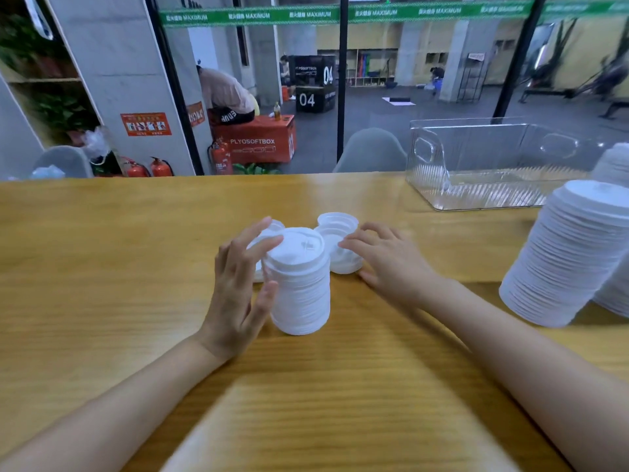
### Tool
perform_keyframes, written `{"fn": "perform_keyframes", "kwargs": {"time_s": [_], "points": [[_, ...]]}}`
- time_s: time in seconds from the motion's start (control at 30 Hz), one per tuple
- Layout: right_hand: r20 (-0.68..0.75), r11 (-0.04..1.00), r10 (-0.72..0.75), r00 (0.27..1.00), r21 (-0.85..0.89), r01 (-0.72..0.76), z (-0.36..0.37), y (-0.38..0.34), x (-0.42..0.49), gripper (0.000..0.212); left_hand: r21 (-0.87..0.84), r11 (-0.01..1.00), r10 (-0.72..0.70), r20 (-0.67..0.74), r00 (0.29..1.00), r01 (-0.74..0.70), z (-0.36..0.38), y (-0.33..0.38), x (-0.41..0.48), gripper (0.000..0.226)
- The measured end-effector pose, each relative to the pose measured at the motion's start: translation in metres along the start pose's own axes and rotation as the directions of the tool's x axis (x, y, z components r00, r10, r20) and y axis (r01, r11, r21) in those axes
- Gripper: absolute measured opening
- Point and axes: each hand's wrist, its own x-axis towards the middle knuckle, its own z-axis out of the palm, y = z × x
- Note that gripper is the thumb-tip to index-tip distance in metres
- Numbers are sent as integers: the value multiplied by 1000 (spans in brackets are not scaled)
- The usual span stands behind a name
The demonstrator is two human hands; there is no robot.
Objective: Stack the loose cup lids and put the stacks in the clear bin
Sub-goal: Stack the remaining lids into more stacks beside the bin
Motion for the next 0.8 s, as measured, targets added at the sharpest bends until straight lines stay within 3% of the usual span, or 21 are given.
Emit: {"fn": "perform_keyframes", "kwargs": {"time_s": [0.17, 0.2, 0.27, 0.3, 0.37, 0.43, 0.5, 0.6, 0.73, 0.8], "points": [[-237, 992, -99, 966, -100, 77, 14, 4, 3, 26, -62, 998, 1, -6, 1000, -2, -1, -5, 0, 40], [-261, 997, -74, 963, -51, 63, 13, 4, 1, 20, -78, 997, -19, -8, 1000, 18, -1, -5, 0, 38], [-228, 972, 114, 967, 227, -62, 6, -1, -3, 17, -113, 992, -52, -11, 999, 50, -1, -4, -2, 37], [-147, 891, 225, 963, 430, -143, 0, -3, -5, 19, -129, 990, -65, -12, 998, 62, -2, -4, -4, 38], [55, 547, 384, 922, 791, -274, -15, -8, -8, 22, -167, 980, -108, -18, 994, 104, -5, -3, -6, 39], [259, 212, 455, 852, 897, -387, -25, -9, -11, 24, -226, 959, -176, -14, 984, 168, -8, -2, -8, 39], [383, 97, 474, 793, 872, -480, -27, -7, -14, 26, -259, 943, -218, -3, 976, 210, -9, -2, -9, 37], [355, 209, 510, 784, 833, -513, -19, -4, -16, 19, -270, 939, -215, 23, 976, 213, -10, -2, -9, 36], [149, 626, 519, 842, 604, -493, -10, 10, -23, 12, -296, 932, -202, 57, 978, 210, -10, -1, -9, 34], [86, 718, 464, 882, 546, -431, -9, 14, -26, 12, -309, 929, -197, 59, 979, 206, -9, 0, -10, 33]]}}
